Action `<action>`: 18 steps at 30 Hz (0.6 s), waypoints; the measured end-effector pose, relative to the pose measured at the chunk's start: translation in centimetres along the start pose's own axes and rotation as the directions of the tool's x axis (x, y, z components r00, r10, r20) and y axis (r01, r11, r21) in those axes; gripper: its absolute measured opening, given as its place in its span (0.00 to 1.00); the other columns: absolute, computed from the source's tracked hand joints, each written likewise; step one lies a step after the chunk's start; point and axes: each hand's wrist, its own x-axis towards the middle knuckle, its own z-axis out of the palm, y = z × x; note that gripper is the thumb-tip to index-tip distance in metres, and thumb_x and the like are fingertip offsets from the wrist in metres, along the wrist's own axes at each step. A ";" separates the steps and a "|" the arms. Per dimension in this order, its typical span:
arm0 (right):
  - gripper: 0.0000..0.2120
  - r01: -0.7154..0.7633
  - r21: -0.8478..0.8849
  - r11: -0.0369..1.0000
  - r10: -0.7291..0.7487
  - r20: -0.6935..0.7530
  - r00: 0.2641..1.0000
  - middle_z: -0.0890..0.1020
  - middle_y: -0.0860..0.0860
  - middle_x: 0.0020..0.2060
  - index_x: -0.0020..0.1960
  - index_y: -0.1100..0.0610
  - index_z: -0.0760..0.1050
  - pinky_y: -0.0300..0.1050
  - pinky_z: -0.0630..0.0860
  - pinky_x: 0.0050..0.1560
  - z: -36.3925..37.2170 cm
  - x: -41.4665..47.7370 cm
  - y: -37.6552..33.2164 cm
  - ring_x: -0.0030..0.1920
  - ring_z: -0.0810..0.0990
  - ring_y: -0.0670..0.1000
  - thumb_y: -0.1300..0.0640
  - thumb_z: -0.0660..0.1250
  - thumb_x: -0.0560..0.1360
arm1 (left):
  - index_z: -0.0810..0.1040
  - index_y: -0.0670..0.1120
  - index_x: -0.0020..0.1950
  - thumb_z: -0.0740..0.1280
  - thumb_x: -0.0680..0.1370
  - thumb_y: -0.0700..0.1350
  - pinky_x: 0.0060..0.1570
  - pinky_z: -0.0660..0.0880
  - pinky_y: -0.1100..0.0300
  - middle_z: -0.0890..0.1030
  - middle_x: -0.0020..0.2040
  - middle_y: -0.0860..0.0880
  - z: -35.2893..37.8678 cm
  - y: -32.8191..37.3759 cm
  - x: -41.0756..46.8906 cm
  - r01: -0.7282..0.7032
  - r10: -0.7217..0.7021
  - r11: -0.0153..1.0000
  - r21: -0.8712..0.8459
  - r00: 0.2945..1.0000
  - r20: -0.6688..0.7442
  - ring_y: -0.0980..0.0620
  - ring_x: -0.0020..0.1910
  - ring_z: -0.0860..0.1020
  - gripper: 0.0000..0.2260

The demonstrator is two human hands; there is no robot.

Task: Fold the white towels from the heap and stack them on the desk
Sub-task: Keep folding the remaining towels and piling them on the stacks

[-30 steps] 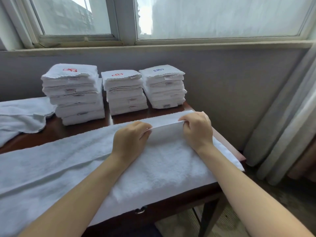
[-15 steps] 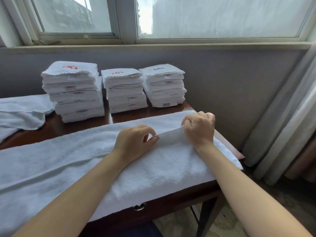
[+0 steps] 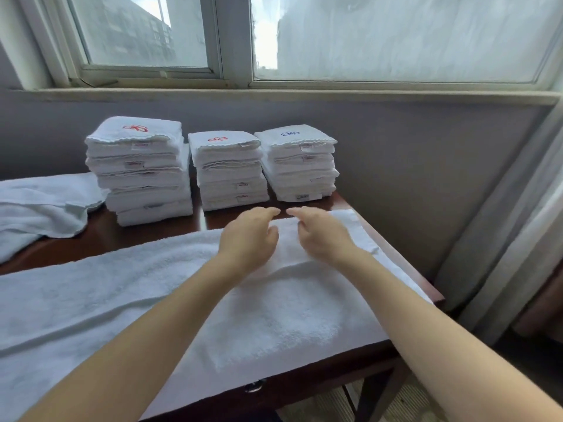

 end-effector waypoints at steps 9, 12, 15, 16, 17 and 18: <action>0.28 -0.151 -0.266 0.952 0.224 0.269 0.937 0.50 0.48 0.80 0.80 0.46 0.50 0.60 0.39 0.76 2.6 1.8 2.3 0.79 0.44 0.53 0.40 0.45 0.81 | 0.46 0.58 0.80 0.44 0.81 0.62 0.74 0.37 0.37 0.45 0.81 0.55 3.2 -2.3 -0.4 0.099 -0.205 0.959 0.267 0.891 0.404 0.52 0.80 0.43 0.27; 0.33 -0.233 -0.320 0.918 0.315 0.237 0.919 0.48 0.48 0.80 0.79 0.42 0.49 0.65 0.35 0.74 2.5 1.8 2.9 0.79 0.40 0.57 0.32 0.43 0.78 | 0.44 0.61 0.79 0.42 0.80 0.64 0.73 0.36 0.35 0.43 0.81 0.55 3.1 -2.2 -0.4 0.118 -0.235 0.949 0.292 0.883 0.407 0.52 0.80 0.42 0.28; 0.38 -0.310 -0.386 0.869 0.405 0.192 0.894 0.47 0.49 0.80 0.79 0.41 0.48 0.70 0.35 0.70 2.6 2.1 2.9 0.78 0.40 0.61 0.27 0.41 0.73 | 0.43 0.61 0.79 0.42 0.80 0.65 0.72 0.37 0.33 0.43 0.81 0.54 3.0 -2.1 -0.6 0.132 -0.252 0.943 0.304 0.882 0.397 0.51 0.80 0.41 0.28; 0.39 -0.342 -0.402 0.849 0.438 0.176 0.881 0.46 0.50 0.80 0.79 0.41 0.47 0.71 0.35 0.70 2.5 2.2 2.9 0.78 0.39 0.63 0.25 0.40 0.72 | 0.44 0.61 0.79 0.42 0.80 0.66 0.72 0.37 0.33 0.43 0.81 0.54 2.9 -2.0 -0.7 0.138 -0.258 0.941 0.308 0.883 0.393 0.51 0.80 0.41 0.28; 0.41 -0.374 -0.411 0.831 0.470 0.161 0.868 0.45 0.51 0.80 0.79 0.42 0.47 0.72 0.36 0.70 2.3 2.3 3.0 0.78 0.39 0.65 0.24 0.40 0.71 | 0.44 0.61 0.79 0.42 0.79 0.66 0.72 0.37 0.33 0.43 0.81 0.54 2.8 -2.0 -0.7 0.142 -0.263 0.939 0.313 0.882 0.390 0.50 0.80 0.42 0.29; 0.42 -0.404 -0.415 0.816 0.498 0.147 0.855 0.45 0.52 0.80 0.80 0.42 0.47 0.72 0.37 0.70 2.1 2.4 3.1 0.77 0.39 0.66 0.24 0.40 0.71 | 0.44 0.61 0.80 0.42 0.79 0.67 0.73 0.37 0.33 0.43 0.81 0.53 2.7 -1.9 -0.8 0.145 -0.268 0.937 0.318 0.881 0.389 0.50 0.80 0.42 0.29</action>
